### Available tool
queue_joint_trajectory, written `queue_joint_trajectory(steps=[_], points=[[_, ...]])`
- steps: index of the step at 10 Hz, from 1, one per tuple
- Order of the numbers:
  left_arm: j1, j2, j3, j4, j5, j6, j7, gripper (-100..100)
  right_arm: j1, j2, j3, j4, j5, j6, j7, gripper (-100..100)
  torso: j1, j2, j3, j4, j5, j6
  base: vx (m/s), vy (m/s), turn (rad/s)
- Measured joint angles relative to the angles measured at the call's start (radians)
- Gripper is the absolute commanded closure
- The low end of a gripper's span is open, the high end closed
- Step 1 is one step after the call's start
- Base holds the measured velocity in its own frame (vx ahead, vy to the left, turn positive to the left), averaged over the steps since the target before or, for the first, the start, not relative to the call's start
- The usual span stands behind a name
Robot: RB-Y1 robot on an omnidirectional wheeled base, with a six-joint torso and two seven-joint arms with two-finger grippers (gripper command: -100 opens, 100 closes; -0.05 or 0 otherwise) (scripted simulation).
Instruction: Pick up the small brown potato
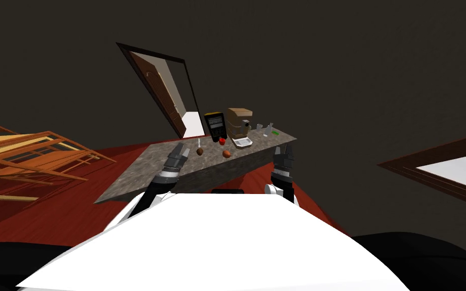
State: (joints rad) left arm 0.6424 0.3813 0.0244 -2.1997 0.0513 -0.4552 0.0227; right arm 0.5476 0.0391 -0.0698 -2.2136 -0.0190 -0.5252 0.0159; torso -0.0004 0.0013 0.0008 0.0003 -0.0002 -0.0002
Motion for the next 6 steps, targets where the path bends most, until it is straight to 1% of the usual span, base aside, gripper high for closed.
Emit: queue_joint_trajectory(steps=[1,2,3,4,5,6], points=[[0.019,0.031,0.004,0.008,0.014,0.008,-0.005,-100,0.000,0.000,0.000,0.000,0.000,0.000,0.000,0,0.000,0.001,0.000,0.000,0.000,0.000,-0.025,-0.010,-0.082],[0.028,0.061,0.003,0.016,0.020,0.010,-0.009,-100,0.000,0.000,0.000,0.000,0.000,0.000,0.000,0,0.000,0.000,0.000,0.000,0.000,0.000,-0.031,-0.019,-0.166],[0.030,0.088,-0.001,0.031,0.031,0.025,-0.018,-100,0.000,0.000,0.000,0.000,0.000,0.000,0.000,0,0.000,0.001,0.000,0.000,0.000,0.000,-0.026,-0.014,-0.104],[0.040,0.119,0.003,0.038,0.041,0.032,-0.021,-100,0.000,0.000,0.000,0.000,0.000,0.000,0.000,0,0.000,0.000,0.000,0.000,0.000,0.000,-0.032,-0.022,-0.219],[0.054,0.153,0.008,0.048,0.059,0.042,-0.025,-100,0.000,0.000,0.000,0.000,0.000,0.000,0.000,0,0.000,0.001,0.000,0.000,0.000,0.000,-0.029,-0.017,-0.076],[0.060,0.183,0.006,0.053,0.066,0.051,-0.029,-100,0.000,0.000,0.000,0.000,0.000,0.000,0.000,0,0.000,0.001,0.000,0.000,0.000,0.000,-0.013,-0.010,0.034]])
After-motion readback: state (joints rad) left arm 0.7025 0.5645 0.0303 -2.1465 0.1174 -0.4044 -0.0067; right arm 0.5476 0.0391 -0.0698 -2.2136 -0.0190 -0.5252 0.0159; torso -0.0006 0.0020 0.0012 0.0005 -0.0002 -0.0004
